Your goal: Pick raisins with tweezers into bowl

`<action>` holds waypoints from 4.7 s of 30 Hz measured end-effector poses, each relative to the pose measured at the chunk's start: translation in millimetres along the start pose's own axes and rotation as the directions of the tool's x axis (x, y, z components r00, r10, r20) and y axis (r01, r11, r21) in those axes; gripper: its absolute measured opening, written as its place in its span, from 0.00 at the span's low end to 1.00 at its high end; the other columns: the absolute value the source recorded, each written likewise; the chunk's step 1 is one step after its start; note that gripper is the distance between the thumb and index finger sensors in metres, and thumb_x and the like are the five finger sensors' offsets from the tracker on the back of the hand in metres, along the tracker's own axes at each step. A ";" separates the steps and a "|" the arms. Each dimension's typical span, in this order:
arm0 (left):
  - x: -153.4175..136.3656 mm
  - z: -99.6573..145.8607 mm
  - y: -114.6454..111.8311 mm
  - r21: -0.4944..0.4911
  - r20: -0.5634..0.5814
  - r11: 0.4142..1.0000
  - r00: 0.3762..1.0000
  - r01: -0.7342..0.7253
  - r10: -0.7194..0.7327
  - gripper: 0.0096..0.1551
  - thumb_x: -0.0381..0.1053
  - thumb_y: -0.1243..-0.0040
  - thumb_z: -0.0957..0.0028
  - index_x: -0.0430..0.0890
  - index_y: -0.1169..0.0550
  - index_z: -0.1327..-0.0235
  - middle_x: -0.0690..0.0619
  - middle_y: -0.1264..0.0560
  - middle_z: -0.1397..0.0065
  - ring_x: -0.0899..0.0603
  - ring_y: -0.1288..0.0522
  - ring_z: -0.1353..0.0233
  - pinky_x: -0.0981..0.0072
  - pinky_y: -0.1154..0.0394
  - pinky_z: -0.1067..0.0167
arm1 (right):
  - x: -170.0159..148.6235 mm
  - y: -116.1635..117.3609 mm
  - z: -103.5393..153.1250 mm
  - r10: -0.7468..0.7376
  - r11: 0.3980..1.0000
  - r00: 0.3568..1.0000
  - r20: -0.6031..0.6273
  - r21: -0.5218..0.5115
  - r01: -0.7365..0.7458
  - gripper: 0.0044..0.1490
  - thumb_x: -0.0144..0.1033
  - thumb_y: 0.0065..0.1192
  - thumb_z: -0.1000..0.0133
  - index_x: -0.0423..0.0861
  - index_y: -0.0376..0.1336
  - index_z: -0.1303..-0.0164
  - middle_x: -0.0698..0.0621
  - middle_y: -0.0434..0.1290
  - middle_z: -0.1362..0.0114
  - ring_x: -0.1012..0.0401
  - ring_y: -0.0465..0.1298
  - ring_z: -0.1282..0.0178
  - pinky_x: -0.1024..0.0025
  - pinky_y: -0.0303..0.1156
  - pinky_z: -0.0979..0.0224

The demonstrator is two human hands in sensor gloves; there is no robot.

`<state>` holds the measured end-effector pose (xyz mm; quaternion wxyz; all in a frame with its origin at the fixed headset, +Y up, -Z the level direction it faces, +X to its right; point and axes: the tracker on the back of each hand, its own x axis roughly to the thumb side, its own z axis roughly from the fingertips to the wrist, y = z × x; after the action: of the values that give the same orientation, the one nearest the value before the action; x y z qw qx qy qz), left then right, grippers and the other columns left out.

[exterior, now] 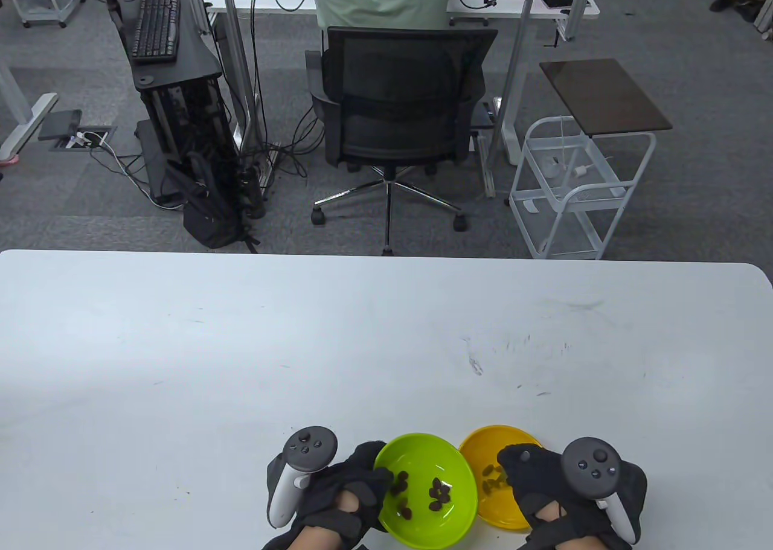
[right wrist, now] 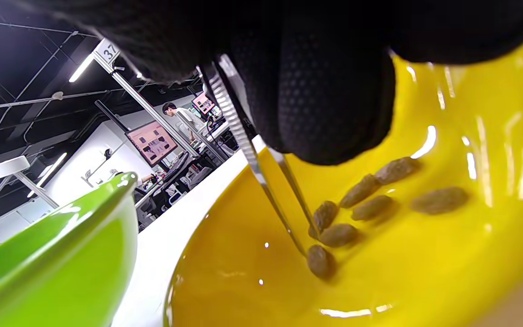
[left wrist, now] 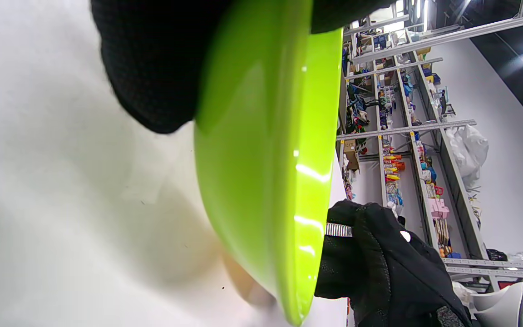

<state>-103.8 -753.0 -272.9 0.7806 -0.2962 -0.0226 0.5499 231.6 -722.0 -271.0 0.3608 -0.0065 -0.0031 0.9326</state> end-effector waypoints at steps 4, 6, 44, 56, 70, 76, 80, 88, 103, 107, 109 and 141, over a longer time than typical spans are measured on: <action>0.0 -0.5 -0.1 -0.002 -0.003 1.000 1.000 -0.002 0.002 0.38 0.48 0.48 0.45 0.41 0.42 0.21 0.41 0.34 0.24 0.33 0.16 0.38 0.61 0.11 0.52 | 4.8 -11.9 4.6 -0.073 0.996 0.996 0.042 -0.041 0.075 0.27 0.51 0.70 0.45 0.43 0.77 0.48 0.45 0.83 0.51 0.54 0.88 0.63 0.57 0.82 0.60; 0.1 -0.7 -0.1 0.000 -0.003 1.000 1.000 -0.001 0.001 0.38 0.48 0.48 0.45 0.41 0.42 0.21 0.41 0.34 0.24 0.34 0.16 0.38 0.61 0.11 0.53 | 10.2 -18.8 8.2 -0.114 0.991 0.990 0.083 -0.064 0.119 0.27 0.51 0.70 0.45 0.44 0.77 0.48 0.45 0.83 0.51 0.54 0.88 0.62 0.56 0.82 0.60; 6.4 -0.6 -12.8 -0.044 0.024 0.999 0.999 0.024 -0.023 0.38 0.48 0.48 0.45 0.42 0.42 0.21 0.41 0.34 0.24 0.34 0.16 0.37 0.61 0.11 0.52 | 81.9 15.7 38.3 -0.157 0.977 0.856 0.493 0.203 0.062 0.22 0.48 0.70 0.45 0.52 0.76 0.44 0.49 0.80 0.42 0.52 0.86 0.52 0.52 0.79 0.53; -6.4 -3.3 5.0 0.018 -0.030 1.000 1.000 -0.008 0.009 0.38 0.48 0.48 0.45 0.41 0.42 0.21 0.41 0.34 0.24 0.33 0.16 0.38 0.61 0.11 0.53 | 40.3 -40.5 15.6 0.041 0.997 0.928 0.369 0.042 -0.061 0.21 0.47 0.71 0.45 0.52 0.76 0.45 0.50 0.81 0.43 0.51 0.86 0.52 0.52 0.79 0.53; -9.0 -3.6 7.3 0.025 -0.043 1.000 0.999 -0.010 0.011 0.38 0.47 0.48 0.45 0.41 0.42 0.21 0.40 0.34 0.25 0.34 0.16 0.38 0.62 0.11 0.52 | 0.1 -14.0 -3.4 0.119 0.959 0.975 0.187 0.233 -0.161 0.21 0.48 0.71 0.44 0.53 0.76 0.44 0.48 0.81 0.43 0.51 0.86 0.53 0.51 0.79 0.53; -9.9 -2.2 11.9 0.072 -0.058 0.997 0.998 -0.001 0.005 0.38 0.47 0.49 0.44 0.41 0.42 0.21 0.40 0.34 0.25 0.34 0.16 0.36 0.63 0.11 0.51 | 4.8 -27.8 0.3 0.066 0.977 0.978 0.199 0.187 -0.104 0.25 0.48 0.70 0.44 0.49 0.75 0.41 0.46 0.79 0.40 0.49 0.84 0.51 0.49 0.77 0.52; -12.3 -3.1 16.6 0.114 -0.082 0.993 0.997 0.022 -0.013 0.36 0.49 0.49 0.43 0.40 0.40 0.22 0.40 0.32 0.27 0.35 0.15 0.38 0.64 0.10 0.52 | 8.4 -41.7 3.7 0.044 0.991 0.973 0.226 0.111 -0.070 0.28 0.51 0.66 0.43 0.47 0.74 0.39 0.45 0.79 0.40 0.48 0.84 0.52 0.48 0.77 0.52; -20.1 -0.9 32.7 0.293 -0.217 0.933 0.965 0.210 -0.149 0.32 0.57 0.47 0.44 0.40 0.29 0.32 0.43 0.22 0.39 0.42 0.09 0.51 0.67 0.09 0.60 | 0.7 -58.3 4.9 0.036 0.999 0.980 0.198 0.017 -0.040 0.28 0.51 0.65 0.42 0.49 0.74 0.38 0.46 0.78 0.39 0.48 0.82 0.52 0.48 0.76 0.52; -22.4 -5.1 30.2 0.337 -0.389 0.843 0.878 0.419 -0.281 0.33 0.59 0.49 0.44 0.42 0.25 0.32 0.49 0.18 0.44 0.43 0.11 0.55 0.61 0.13 0.63 | -18.6 -77.1 2.9 0.005 0.997 0.989 0.147 -0.080 0.007 0.26 0.48 0.66 0.42 0.48 0.72 0.38 0.48 0.78 0.41 0.51 0.86 0.57 0.52 0.79 0.57; -16.5 -1.1 31.5 0.318 -0.357 0.850 0.884 0.419 -0.303 0.37 0.60 0.48 0.44 0.41 0.31 0.26 0.46 0.23 0.35 0.39 0.13 0.47 0.55 0.14 0.55 | -28.1 -72.8 0.3 -0.053 0.998 0.993 0.104 -0.037 0.057 0.30 0.48 0.62 0.41 0.45 0.69 0.33 0.43 0.75 0.37 0.48 0.85 0.53 0.49 0.78 0.54; -12.4 3.8 33.6 0.332 -0.332 0.847 0.891 0.416 -0.308 0.40 0.61 0.48 0.44 0.41 0.34 0.24 0.42 0.27 0.30 0.36 0.15 0.41 0.52 0.15 0.51 | -32.5 -70.9 -1.2 -0.043 0.998 0.995 0.095 -0.037 0.046 0.30 0.48 0.62 0.41 0.45 0.70 0.33 0.43 0.75 0.37 0.48 0.85 0.53 0.49 0.78 0.54; 42.0 46.6 17.6 0.413 0.276 0.875 0.882 0.251 -0.383 0.38 0.63 0.53 0.41 0.50 0.42 0.19 0.50 0.39 0.18 0.36 0.32 0.19 0.39 0.32 0.25 | -76.0 -46.9 -7.7 0.141 0.971 0.967 -0.214 -0.159 -0.177 0.32 0.47 0.64 0.42 0.39 0.70 0.35 0.41 0.76 0.40 0.48 0.84 0.54 0.46 0.77 0.47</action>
<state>-118.9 -692.1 -255.3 0.8858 -0.0354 -0.1070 0.4501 319.4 -738.5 -277.4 0.2809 -0.1329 -0.0486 0.9492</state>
